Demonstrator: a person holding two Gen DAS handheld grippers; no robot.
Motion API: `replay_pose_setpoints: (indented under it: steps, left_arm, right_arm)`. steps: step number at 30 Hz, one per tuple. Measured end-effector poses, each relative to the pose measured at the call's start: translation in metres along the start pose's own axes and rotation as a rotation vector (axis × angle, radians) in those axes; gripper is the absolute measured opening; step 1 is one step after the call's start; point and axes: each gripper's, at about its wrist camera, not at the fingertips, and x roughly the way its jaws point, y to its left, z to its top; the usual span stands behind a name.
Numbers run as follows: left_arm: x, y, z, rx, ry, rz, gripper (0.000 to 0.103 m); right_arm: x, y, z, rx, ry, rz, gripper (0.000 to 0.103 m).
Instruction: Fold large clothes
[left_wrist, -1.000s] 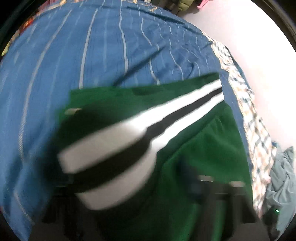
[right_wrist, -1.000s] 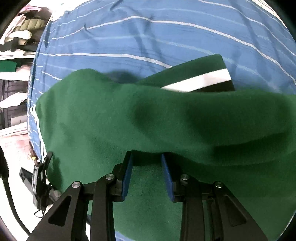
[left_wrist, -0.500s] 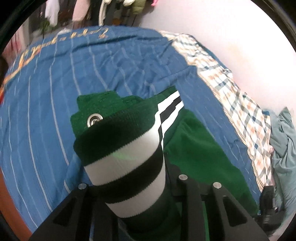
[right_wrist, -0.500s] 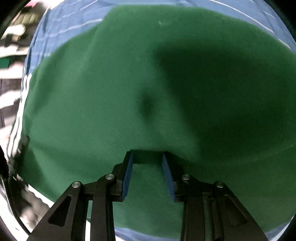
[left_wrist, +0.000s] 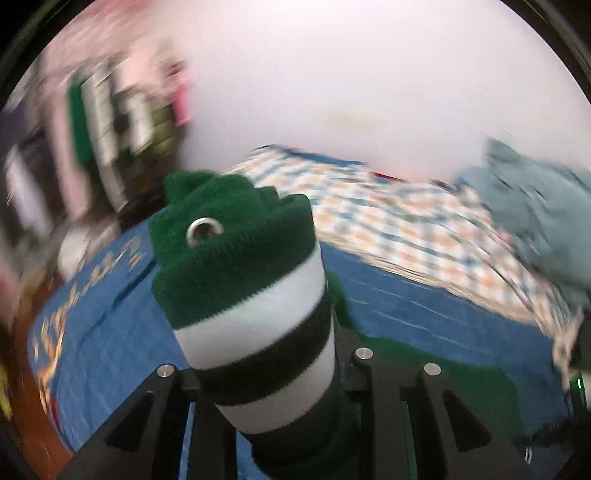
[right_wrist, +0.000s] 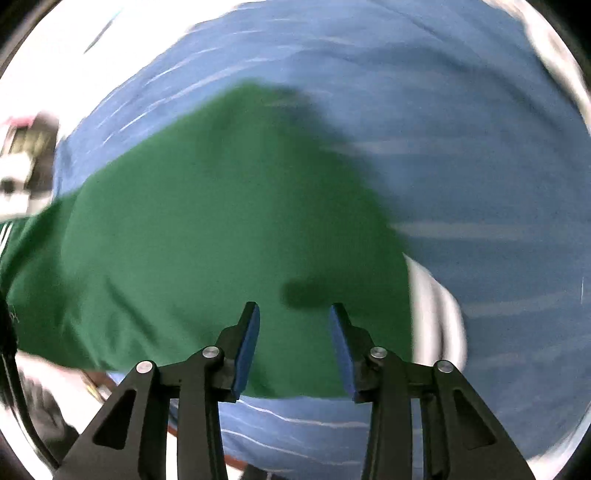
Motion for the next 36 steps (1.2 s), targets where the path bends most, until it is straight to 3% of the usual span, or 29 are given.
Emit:
replay_pose_setpoints:
  steps: [4,7,11,13,16,18,23,24,25,26,27,28,31,33,35,36]
  left_arm:
    - [-0.011,-0.1,-0.007,0.191,0.022,-0.164,0.02]
    - [-0.015,-0.182,-0.036,0.286,0.103,-0.333,0.02]
    - [-0.008,-0.279,-0.105,0.402,0.257,-0.506,0.02]
    - [0.004,-0.31,-0.139,0.446,0.318,-0.541,0.02]
    - [0.034,-0.336,-0.19,0.501,0.42,-0.516,0.02]
    - [0.045,-0.338,-0.203,0.514,0.452,-0.486,0.02]
    - [0.035,-0.345,-0.183,0.551,0.463,-0.403,0.031]
    - [0.027,-0.342,-0.178,0.531,0.456,-0.403,0.035]
    - [0.018,-0.338,-0.168,0.489,0.46,-0.426,0.054]
    - [0.013,-0.332,-0.162,0.452,0.467,-0.447,0.083]
    - [0.006,-0.327,-0.154,0.416,0.466,-0.461,0.095]
    - [-0.003,-0.323,-0.146,0.388,0.457,-0.469,0.099]
    - [-0.02,-0.306,-0.128,0.325,0.474,-0.454,0.1]
    - [-0.027,-0.286,-0.118,0.281,0.487,-0.375,0.099]
    - [-0.035,-0.245,-0.108,0.246,0.465,-0.223,0.1]
    - [-0.037,-0.231,-0.107,0.236,0.456,-0.166,0.1]
  right_arm:
    - [-0.005,-0.075,-0.012,0.169,-0.015,0.11,0.041]
    - [-0.001,-0.105,-0.02,0.202,-0.023,0.093,0.042]
    - [0.013,-0.141,-0.021,0.234,0.031,0.211,0.042]
    - [0.016,-0.153,-0.023,0.222,0.037,0.224,0.045]
    - [0.018,-0.157,-0.028,0.197,0.05,0.23,0.049]
    - [0.01,-0.169,-0.032,0.187,0.061,0.222,0.053]
    - [-0.026,-0.19,-0.043,0.122,0.033,0.159,0.055]
    - [-0.039,-0.195,-0.047,0.106,0.001,0.148,0.064]
    - [-0.048,-0.198,-0.049,0.094,-0.026,0.143,0.072]
    - [-0.057,-0.199,-0.051,0.081,-0.053,0.142,0.074]
    - [-0.067,-0.202,-0.052,0.065,-0.077,0.142,0.074]
    - [-0.078,-0.204,-0.055,0.045,-0.09,0.141,0.074]
    - [-0.107,-0.205,-0.069,0.007,-0.108,0.142,0.074]
    - [-0.13,-0.187,-0.07,-0.008,-0.126,0.174,0.074]
    - [-0.152,-0.176,-0.075,-0.026,-0.157,0.266,0.071]
    - [-0.155,-0.161,-0.068,-0.039,-0.167,0.318,0.059]
